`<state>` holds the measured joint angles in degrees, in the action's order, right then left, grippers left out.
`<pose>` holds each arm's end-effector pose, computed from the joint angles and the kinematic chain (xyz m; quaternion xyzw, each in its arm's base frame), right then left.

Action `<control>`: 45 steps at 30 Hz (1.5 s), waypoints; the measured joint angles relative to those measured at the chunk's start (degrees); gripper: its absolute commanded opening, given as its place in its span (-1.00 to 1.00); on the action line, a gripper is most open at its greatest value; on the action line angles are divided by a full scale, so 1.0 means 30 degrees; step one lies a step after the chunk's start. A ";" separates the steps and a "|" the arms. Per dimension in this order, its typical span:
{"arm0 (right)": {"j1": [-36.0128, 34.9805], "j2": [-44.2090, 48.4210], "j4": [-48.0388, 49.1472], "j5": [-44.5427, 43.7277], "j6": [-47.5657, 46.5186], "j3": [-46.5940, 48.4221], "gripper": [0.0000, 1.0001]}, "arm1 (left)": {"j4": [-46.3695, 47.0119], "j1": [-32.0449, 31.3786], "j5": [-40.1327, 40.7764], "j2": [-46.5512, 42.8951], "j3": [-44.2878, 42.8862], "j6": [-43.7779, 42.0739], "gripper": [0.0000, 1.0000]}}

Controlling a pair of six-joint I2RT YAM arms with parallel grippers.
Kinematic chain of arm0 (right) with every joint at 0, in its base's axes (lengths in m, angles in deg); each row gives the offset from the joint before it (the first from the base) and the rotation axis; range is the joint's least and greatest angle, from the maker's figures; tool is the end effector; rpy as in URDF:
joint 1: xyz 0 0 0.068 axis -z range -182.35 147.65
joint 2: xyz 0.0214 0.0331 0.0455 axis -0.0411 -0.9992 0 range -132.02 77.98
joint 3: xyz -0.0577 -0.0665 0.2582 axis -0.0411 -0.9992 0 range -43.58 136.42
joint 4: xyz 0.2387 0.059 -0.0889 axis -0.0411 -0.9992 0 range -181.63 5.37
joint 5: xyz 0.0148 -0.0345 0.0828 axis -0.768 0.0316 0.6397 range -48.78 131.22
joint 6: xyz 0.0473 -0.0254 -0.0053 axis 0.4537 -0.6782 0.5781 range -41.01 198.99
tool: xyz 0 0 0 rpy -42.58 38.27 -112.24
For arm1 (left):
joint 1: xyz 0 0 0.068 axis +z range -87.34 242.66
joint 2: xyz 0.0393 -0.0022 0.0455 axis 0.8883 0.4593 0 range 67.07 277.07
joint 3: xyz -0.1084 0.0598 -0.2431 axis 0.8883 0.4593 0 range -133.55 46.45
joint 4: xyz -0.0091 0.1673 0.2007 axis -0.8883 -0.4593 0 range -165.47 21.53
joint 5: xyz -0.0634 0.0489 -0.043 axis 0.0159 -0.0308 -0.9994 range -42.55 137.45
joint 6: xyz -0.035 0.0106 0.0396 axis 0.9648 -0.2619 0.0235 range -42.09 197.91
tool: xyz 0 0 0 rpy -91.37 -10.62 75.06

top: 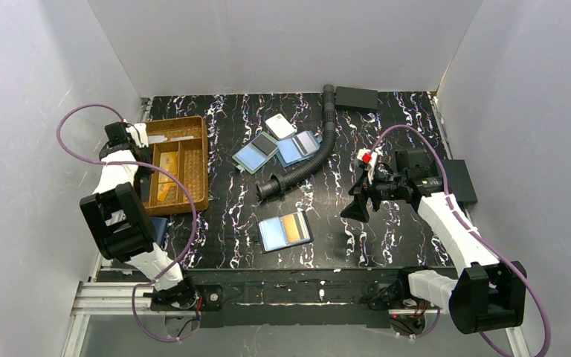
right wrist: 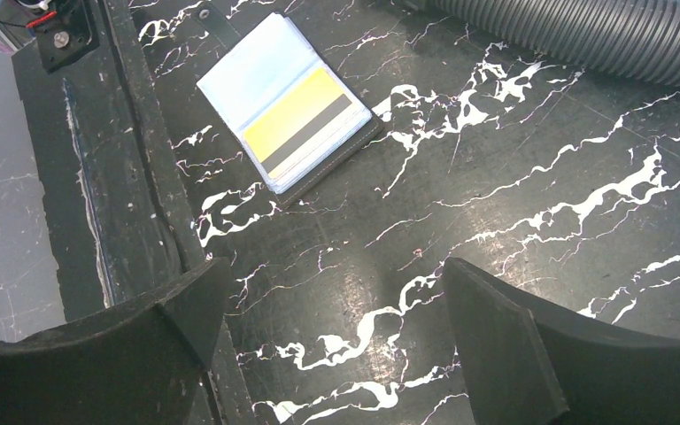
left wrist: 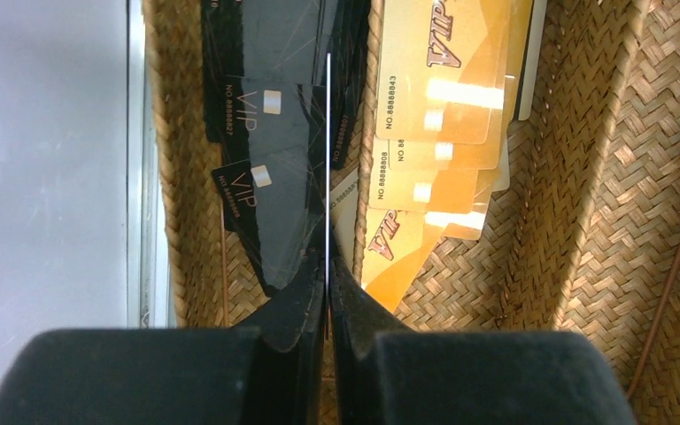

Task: Take the credit cards out of the card holder
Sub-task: Place the credit card in the storage box, then reset both arms

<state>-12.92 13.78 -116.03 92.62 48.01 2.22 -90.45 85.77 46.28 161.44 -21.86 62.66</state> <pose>0.2099 0.0675 0.2573 -0.4395 0.7383 0.3459 0.3769 0.3313 0.1406 0.2415 -0.0603 0.9317 0.1086 0.3413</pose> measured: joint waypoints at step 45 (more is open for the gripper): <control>0.2863 -0.0291 -0.1523 0.1596 -0.3883 -0.0503 0.96 | 0.3417 -1.5650 -0.9508 -1.7988 1.3406 2.0713 0.92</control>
<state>-4.33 12.91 -120.60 97.41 36.36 0.71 -80.20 38.82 17.76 107.47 18.35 124.80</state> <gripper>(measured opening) 0.982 0.966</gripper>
